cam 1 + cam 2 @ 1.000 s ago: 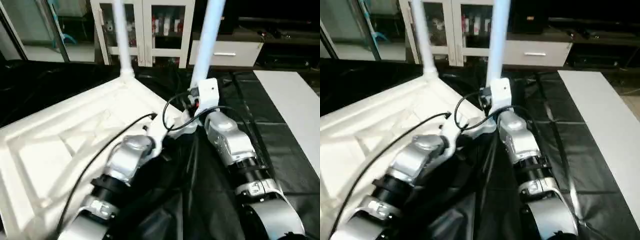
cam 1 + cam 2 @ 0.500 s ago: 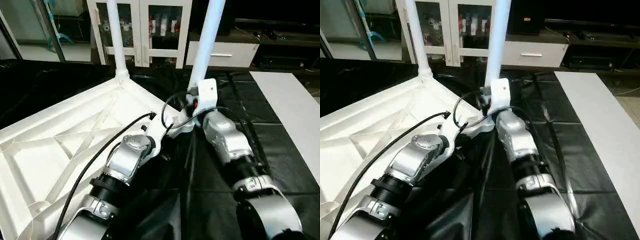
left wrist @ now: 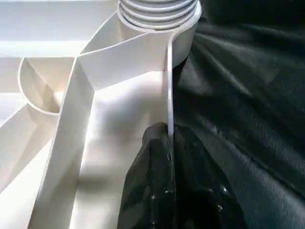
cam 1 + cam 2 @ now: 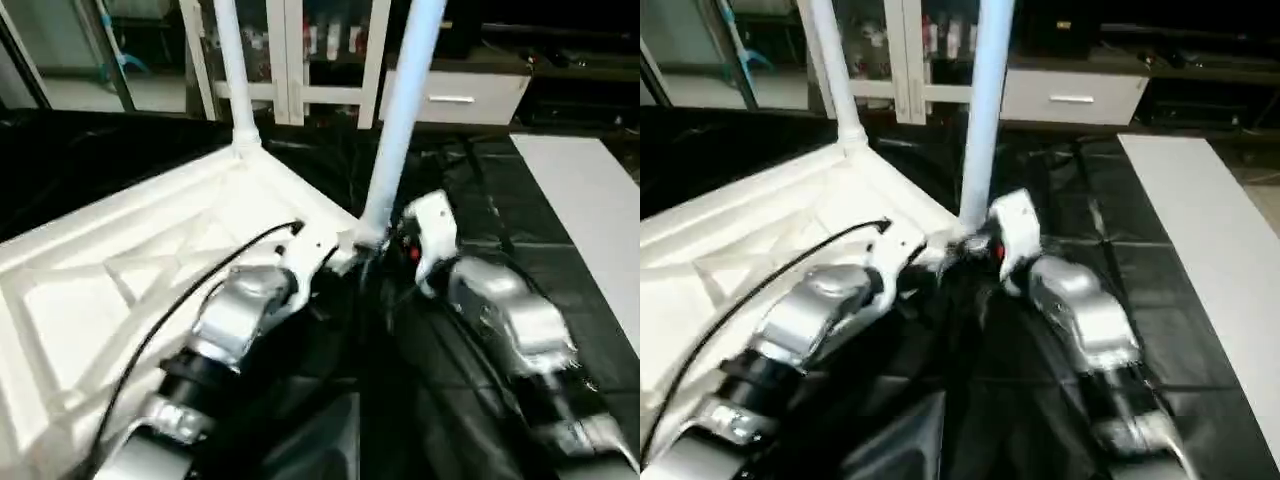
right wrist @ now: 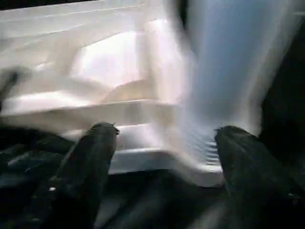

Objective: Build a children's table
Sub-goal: Insert table leg to table base, then rotate leg to tighten

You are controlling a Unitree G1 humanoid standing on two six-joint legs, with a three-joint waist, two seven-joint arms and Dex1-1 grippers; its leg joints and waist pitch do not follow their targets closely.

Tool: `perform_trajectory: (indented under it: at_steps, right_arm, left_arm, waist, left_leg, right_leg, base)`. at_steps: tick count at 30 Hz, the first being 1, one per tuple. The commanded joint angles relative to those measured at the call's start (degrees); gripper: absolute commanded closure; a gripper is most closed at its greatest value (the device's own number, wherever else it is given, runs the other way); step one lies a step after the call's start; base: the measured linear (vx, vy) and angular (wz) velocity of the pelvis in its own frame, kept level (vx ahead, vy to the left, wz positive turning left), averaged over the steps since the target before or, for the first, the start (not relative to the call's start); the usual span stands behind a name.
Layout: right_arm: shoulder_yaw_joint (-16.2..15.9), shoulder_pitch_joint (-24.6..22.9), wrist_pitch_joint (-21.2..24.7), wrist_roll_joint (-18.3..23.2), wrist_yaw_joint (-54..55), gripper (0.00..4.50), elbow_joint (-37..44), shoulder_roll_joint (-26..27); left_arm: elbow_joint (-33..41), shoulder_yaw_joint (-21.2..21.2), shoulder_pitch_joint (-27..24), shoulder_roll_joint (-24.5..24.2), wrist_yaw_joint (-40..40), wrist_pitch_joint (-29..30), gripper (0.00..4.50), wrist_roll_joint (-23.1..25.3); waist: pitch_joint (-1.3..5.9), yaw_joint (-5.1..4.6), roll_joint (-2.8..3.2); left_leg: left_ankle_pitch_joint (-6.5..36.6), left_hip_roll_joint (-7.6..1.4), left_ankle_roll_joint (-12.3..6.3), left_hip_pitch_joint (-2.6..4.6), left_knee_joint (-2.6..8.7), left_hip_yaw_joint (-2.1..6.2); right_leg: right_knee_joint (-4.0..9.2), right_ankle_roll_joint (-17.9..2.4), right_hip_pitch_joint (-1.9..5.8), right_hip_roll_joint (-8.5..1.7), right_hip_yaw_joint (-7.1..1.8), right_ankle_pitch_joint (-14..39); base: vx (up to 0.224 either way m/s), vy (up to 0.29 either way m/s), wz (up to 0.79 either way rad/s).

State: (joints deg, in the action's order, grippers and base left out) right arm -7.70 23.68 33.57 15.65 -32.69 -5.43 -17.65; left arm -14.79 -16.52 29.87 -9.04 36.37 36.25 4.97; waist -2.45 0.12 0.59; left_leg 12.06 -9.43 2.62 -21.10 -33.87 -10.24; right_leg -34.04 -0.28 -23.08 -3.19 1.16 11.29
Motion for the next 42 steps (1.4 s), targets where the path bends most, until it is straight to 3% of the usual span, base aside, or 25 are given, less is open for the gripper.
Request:
perform_trajectory:
  at_steps: [1, 2, 6, 7, 9, 12, 13, 15, 21, 24, 26, 34, 42]
  right_arm:
    - [-1.4, -1.3, 0.7, 1.3, -5.6, 0.64, 5.1, -4.0]
    - [-2.0, -2.2, 0.3, 1.3, -7.6, 0.56, 6.3, -5.7]
    - [-2.3, -3.8, -0.2, 0.9, -10.8, 0.33, 9.0, -8.7]
    - [-2.3, -6.0, 1.1, 0.8, -13.4, 0.33, 13.5, -13.1]
    - [-2.3, -6.8, 2.1, 1.3, -14.1, 0.33, 15.3, -14.5]
    - [-1.7, -10.3, 3.7, 3.9, -17.9, 0.33, 20.4, -19.4]
    - [-1.7, -12.2, 3.4, 4.3, -19.9, 0.33, 22.1, -21.4]
    - [-2.1, -14.7, 3.2, 4.2, -22.2, 0.33, 24.3, -23.7]
    - [-2.9, -14.3, 3.3, 3.5, -20.5, 0.33, 23.4, -22.5]
    - [-4.9, -12.0, 2.4, 1.8, -18.3, 0.33, 20.0, -19.8]
    - [-5.3, -11.4, 2.3, 1.2, -17.5, 0.33, 19.0, -19.0]
    - [-6.4, -7.4, 0.8, -1.2, -16.0, 0.33, 12.3, -16.0]
    - [-7.2, -6.6, -1.6, -1.2, -18.5, 0.33, 10.2, -15.4]
  left_arm:
    - [1.2, -2.9, -1.4, -2.5, 5.3, -1.6, 4.50, -0.3]
    - [1.8, -3.4, -1.7, -3.3, 6.4, -1.8, 4.50, -0.4]
    - [4.1, -5.0, -2.5, -5.9, 11.1, -3.5, 4.50, -1.5]
    - [7.2, -8.0, -4.0, -11.5, 19.2, -7.2, 4.50, -2.4]
    - [8.0, -9.0, -4.4, -13.2, 21.6, -9.0, 4.50, -2.5]
    - [9.7, -9.5, -5.3, -16.4, 25.1, -9.1, 4.50, -3.3]
    - [10.4, -9.1, -5.9, -17.2, 26.7, -9.3, 4.50, -4.3]
    - [10.7, -9.0, -6.3, -18.2, 28.0, -10.5, 4.50, -4.6]
    - [10.0, -9.0, -5.7, -19.5, 29.3, -12.8, 4.50, -5.4]
    - [9.9, -9.0, -5.3, -19.8, 30.6, -13.3, 4.50, -5.6]
    - [9.9, -9.0, -5.3, -19.8, 31.0, -13.5, 4.50, -5.6]
    - [9.7, -9.1, -4.9, -20.0, 31.1, -14.0, 4.50, -6.2]
    - [9.5, -8.7, -5.0, -19.9, 30.9, -14.2, 4.50, -5.9]
  waist:
    - [2.88, 0.61, -0.58]
    - [2.78, 0.78, -0.28]
    - [2.87, 1.07, -0.25]
    - [2.87, 1.39, 0.00]
    - [2.69, 1.57, -0.15]
    - [2.58, 2.04, 0.10]
    - [2.52, 2.44, -0.38]
    - [2.37, 2.85, -0.11]
    - [2.61, 2.47, -0.10]
    - [2.81, 2.50, 0.34]
    - [2.84, 2.15, 0.14]
    - [3.09, 2.70, 0.09]
    - [3.16, 2.83, 0.05]
  left_leg:
    - [7.1, -3.73, -5.15, 0.27, 3.95, 1.19]
    - [7.2, -3.76, -5.09, 0.33, 3.94, 1.21]
    - [6.0, -3.80, -5.05, 0.34, 3.83, 1.16]
    - [5.6, -3.82, -5.03, 0.44, 3.86, 1.29]
    - [5.8, -3.81, -5.18, 0.38, 3.92, 1.18]
    - [7.2, -3.94, -4.46, 0.97, 4.02, 1.02]
    - [8.1, -3.99, -4.25, 1.23, 3.95, 0.85]
    - [8.6, -4.14, -3.73, 1.02, 4.18, 0.90]
    - [9.1, -3.83, -2.56, 0.89, 3.99, 0.89]
    - [7.5, -3.70, -2.46, 0.89, 3.77, 0.88]
    - [6.8, -3.61, -2.32, 0.77, 3.65, 0.79]
    - [5.2, -3.61, -2.95, 0.87, 3.33, 0.65]
    - [5.0, -3.56, -3.00, 0.80, 3.14, 0.58]
  right_leg:
    - [3.84, -14.3, 3.06, -4.50, -2.33, 5.1]
    - [3.89, -14.2, 3.09, -4.43, -2.30, 5.1]
    - [3.54, -14.8, 3.14, -4.52, -2.36, 3.0]
    - [3.46, -15.0, 3.17, -4.50, -2.26, 2.3]
    - [3.27, -14.5, 3.21, -4.47, -2.40, 2.0]
    - [3.55, -14.3, 2.91, -4.41, -2.42, 4.0]
    - [3.69, -14.1, 2.75, -4.39, -2.49, 5.3]
    - [3.70, -13.5, 2.89, -4.60, -2.50, 7.5]
    - [3.58, -12.9, 2.78, -4.55, -2.49, 9.0]
    - [3.28, -13.4, 2.77, -4.44, -2.43, 6.5]
    - [3.08, -14.0, 2.84, -4.37, -2.41, 4.9]
    - [2.48, -14.9, 3.07, -4.30, -2.32, 1.8]
    - [2.35, -14.8, 3.16, -4.31, -2.35, 1.8]
  base:
    - [0.000, 0.000, 0.00]
    - [0.000, 0.000, 0.00]
    - [0.000, 0.000, 0.00]
    - [0.000, 0.000, 0.00]
    - [0.000, 0.000, 0.00]
    - [0.000, 0.000, 0.00]
    - [0.000, 0.000, 0.00]
    - [0.000, 0.000, 0.00]
    - [0.000, 0.000, 0.00]
    - [0.000, 0.000, 0.00]
    - [0.000, 0.000, 0.00]
    - [0.000, 0.000, 0.00]
    - [0.000, 0.000, 0.00]
